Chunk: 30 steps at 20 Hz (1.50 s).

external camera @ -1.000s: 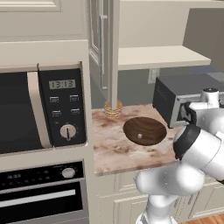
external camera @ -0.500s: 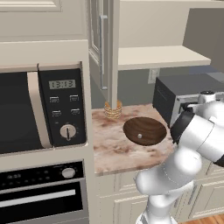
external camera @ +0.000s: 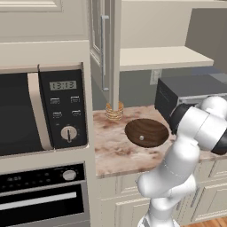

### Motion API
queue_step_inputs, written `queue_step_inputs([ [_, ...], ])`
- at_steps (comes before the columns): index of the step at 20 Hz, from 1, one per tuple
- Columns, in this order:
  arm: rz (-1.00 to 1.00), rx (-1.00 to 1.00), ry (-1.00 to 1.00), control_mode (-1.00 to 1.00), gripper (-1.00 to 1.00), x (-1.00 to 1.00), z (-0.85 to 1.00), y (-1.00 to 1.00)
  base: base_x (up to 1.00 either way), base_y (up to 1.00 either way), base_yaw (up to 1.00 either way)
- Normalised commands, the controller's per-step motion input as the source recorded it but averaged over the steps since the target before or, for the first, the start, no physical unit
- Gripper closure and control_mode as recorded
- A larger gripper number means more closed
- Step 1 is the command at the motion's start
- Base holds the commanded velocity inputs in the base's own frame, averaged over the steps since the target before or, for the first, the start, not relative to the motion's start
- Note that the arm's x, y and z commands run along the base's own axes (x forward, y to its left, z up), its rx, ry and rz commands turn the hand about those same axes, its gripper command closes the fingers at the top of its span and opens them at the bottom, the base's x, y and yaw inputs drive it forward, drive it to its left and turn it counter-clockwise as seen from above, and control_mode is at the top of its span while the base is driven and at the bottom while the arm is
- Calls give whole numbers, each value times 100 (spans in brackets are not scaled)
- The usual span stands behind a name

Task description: Pick both bowls and place them on the counter. Then place the sugar cube in one bowl and place the egg in the other bowl.

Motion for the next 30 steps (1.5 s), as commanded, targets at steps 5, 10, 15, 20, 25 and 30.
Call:
queue_step_inputs([
  [5, 1, 0, 4, -100, -100, 20, -11, 2, 0, 0, 0],
  [10, 2, 0, 2, -100, -100, 19, 0, 2, 0, 0, 0],
  [15, 0, 0, 0, -100, -100, 5, 15, 12, 0, 0, 0],
  [20, 0, -1, 0, -100, -100, -1, 45, 38, 0, 0, 0],
  [25, 0, -3, -2, -100, -100, -18, 67, 20, 0, 0, 0],
  [30, 0, -5, -2, -100, -100, -39, 68, 16, 0, 0, 0],
])
